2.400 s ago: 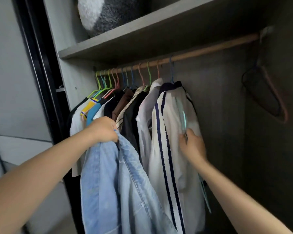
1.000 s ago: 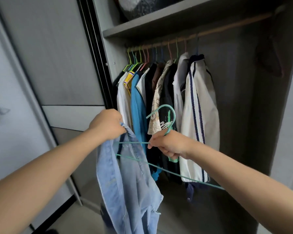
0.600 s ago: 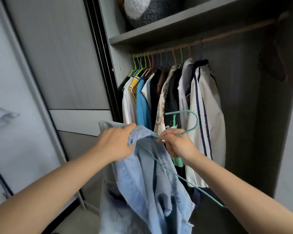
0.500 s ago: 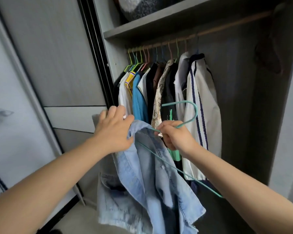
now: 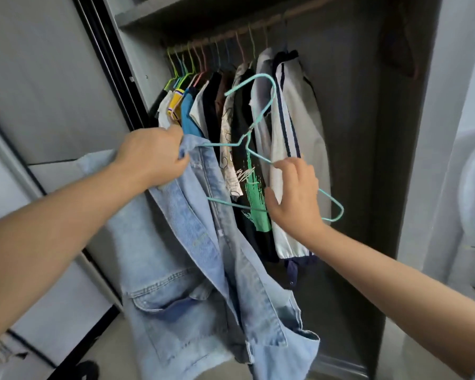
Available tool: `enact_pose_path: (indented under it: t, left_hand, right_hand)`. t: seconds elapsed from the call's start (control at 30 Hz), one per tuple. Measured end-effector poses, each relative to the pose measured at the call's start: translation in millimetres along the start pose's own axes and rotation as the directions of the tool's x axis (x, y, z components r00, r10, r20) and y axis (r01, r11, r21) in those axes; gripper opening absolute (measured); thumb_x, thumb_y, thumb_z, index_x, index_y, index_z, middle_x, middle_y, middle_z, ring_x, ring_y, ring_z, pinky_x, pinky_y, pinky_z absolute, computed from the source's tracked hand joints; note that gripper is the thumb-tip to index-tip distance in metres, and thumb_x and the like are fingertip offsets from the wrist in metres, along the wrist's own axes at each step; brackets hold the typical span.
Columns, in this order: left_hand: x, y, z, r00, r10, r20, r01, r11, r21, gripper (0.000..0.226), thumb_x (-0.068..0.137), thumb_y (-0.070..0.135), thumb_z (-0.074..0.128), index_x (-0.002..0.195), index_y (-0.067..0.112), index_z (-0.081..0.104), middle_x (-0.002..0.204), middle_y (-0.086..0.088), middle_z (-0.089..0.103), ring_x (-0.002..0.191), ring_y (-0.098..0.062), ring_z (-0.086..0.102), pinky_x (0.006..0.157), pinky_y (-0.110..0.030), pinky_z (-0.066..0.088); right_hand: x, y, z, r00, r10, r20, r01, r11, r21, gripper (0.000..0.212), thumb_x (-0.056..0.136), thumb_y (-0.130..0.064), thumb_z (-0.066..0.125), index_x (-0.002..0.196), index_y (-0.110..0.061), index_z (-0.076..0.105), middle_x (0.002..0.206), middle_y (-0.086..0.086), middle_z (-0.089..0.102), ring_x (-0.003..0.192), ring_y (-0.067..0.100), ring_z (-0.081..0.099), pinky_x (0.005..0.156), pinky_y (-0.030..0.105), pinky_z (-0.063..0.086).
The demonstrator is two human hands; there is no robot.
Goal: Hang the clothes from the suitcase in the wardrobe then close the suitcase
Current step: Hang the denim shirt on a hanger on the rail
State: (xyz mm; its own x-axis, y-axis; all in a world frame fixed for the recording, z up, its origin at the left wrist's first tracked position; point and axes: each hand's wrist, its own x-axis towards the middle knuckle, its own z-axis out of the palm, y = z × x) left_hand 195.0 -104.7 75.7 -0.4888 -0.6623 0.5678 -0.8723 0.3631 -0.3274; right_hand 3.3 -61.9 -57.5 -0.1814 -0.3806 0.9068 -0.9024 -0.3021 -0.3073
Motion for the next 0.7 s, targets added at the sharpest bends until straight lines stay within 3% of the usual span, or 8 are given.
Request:
enact_pose_path:
  t: [0.13,0.23,0.33,0.4,0.47,0.53,0.63,0.7]
  left_hand:
    - [0,7,-4,0.997,-0.07,0.029,0.071,0.997,-0.018,0.033,0.091,0.023,0.047,0.105,-0.007,0.05,0.103,-0.032,0.058,0.097,-0.045,0.055,0.073,-0.042,0.042]
    - [-4,6,-6,0.992,-0.123,0.034,0.126,0.99,-0.068,0.032,0.091,0.021,0.047,0.103,-0.008,0.051,0.103,-0.033,0.057,0.097,-0.045,0.054,0.073,-0.042,0.042]
    - [-9,4,-7,0.984,-0.172,0.035,0.175,0.977,-0.123,0.029,0.09,0.019,0.047,0.101,-0.006,0.052,0.105,-0.031,0.058,0.098,-0.045,0.054,0.072,-0.04,0.04]
    - [-14,1,-7,0.976,-0.213,0.04,0.217,0.962,-0.164,0.026,0.09,0.019,0.047,0.099,-0.005,0.053,0.105,-0.03,0.058,0.098,-0.044,0.054,0.068,-0.036,0.036]
    - [-18,0,-8,0.969,-0.244,0.033,0.245,0.947,-0.209,0.024,0.089,0.019,0.047,0.095,-0.003,0.053,0.104,-0.03,0.058,0.097,-0.043,0.054,0.067,-0.034,0.034]
    - [-22,-2,-9,0.964,-0.267,0.018,0.262,0.929,-0.261,0.022,0.089,0.02,0.047,0.085,-0.001,0.052,0.103,-0.028,0.059,0.097,-0.042,0.054,0.067,-0.034,0.034]
    - [-25,-5,-12,0.964,-0.267,-0.012,0.248,0.912,-0.328,0.031,0.086,0.03,0.046,0.065,0.011,0.037,0.099,-0.027,0.059,0.095,-0.041,0.054,0.068,-0.036,0.037]
    - [-29,-9,-13,0.959,-0.283,-0.03,0.254,0.899,-0.357,0.029,0.085,0.033,0.045,0.075,0.006,0.046,0.1,-0.026,0.059,0.096,-0.04,0.054,0.072,-0.037,0.04]
  right_hand:
    - [-32,3,16,0.986,-0.165,0.029,0.164,0.986,0.032,0.023,0.073,-0.014,0.047,0.096,-0.011,0.043,0.108,0.017,0.048,0.099,0.026,0.042,0.084,0.04,0.036]
    - [-64,-9,23,0.913,-0.346,0.218,0.312,0.934,0.174,0.009,0.077,-0.021,0.049,0.078,-0.014,0.044,0.065,0.008,0.058,0.068,0.018,0.048,0.052,0.03,0.039]
    - [-89,-11,39,0.791,-0.474,0.388,0.455,0.879,0.145,0.008,0.071,-0.016,0.047,0.065,-0.012,0.044,0.051,0.0,0.049,0.046,0.019,0.048,0.035,0.02,0.027]
    - [-94,-15,45,0.765,-0.372,0.525,0.389,0.917,0.083,0.012,0.071,-0.021,0.05,0.065,-0.01,0.053,0.058,0.003,0.055,0.051,0.021,0.058,0.035,0.018,0.032]
    - [-94,-15,48,0.727,-0.141,0.672,0.199,0.98,-0.009,0.025,0.084,-0.025,0.055,0.095,-0.003,0.057,0.095,0.013,0.061,0.088,0.026,0.062,0.06,0.027,0.046]
    - [-99,-12,51,0.606,0.161,0.779,-0.078,0.987,-0.143,0.038,0.09,-0.03,0.053,0.117,-0.004,0.042,0.12,0.013,0.049,0.111,0.026,0.051,0.079,0.032,0.043]
    - [-102,-5,57,0.535,0.4,0.744,-0.304,0.913,-0.273,0.031,0.091,-0.022,0.049,0.114,-0.002,0.041,0.121,0.015,0.051,0.11,0.03,0.054,0.081,0.034,0.043]
    - [-98,2,60,0.474,0.482,0.737,-0.401,0.863,-0.307,0.027,0.092,-0.016,0.043,0.112,0.0,0.049,0.117,0.018,0.057,0.108,0.032,0.055,0.08,0.034,0.044]
